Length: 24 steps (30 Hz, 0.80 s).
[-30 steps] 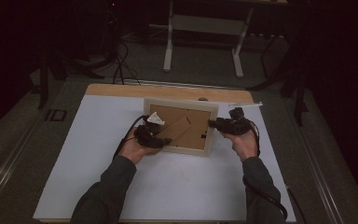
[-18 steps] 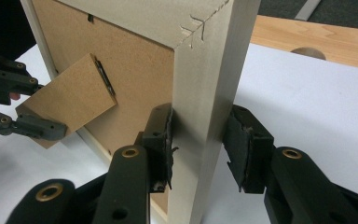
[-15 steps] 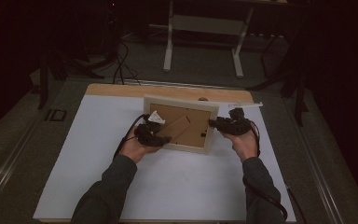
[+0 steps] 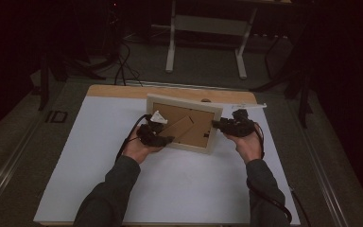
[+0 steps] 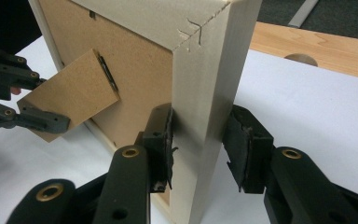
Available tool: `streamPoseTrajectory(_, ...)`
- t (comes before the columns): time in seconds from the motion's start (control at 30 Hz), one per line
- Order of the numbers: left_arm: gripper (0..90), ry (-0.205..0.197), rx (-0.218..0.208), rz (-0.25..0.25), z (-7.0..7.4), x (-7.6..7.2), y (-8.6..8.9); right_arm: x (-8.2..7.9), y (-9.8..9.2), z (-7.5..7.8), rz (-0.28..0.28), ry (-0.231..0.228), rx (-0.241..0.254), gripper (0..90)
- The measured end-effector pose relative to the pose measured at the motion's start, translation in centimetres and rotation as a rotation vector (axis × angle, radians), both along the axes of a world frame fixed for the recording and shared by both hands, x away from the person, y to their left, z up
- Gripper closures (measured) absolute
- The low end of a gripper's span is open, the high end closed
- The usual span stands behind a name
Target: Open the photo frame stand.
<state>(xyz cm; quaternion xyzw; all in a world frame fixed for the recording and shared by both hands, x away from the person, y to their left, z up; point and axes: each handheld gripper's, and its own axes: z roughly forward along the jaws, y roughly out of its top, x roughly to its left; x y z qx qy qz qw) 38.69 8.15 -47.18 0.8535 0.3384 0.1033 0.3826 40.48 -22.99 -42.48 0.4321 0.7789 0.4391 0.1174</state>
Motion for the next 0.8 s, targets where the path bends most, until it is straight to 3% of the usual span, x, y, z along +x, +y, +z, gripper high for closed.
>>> streamPoseTrajectory(0.8, 61.8, -0.04, 0.006, 0.06, 0.63, 0.72, -0.13, -0.03, 0.77, 0.45, -0.002, -0.049, -0.051, 63.2)
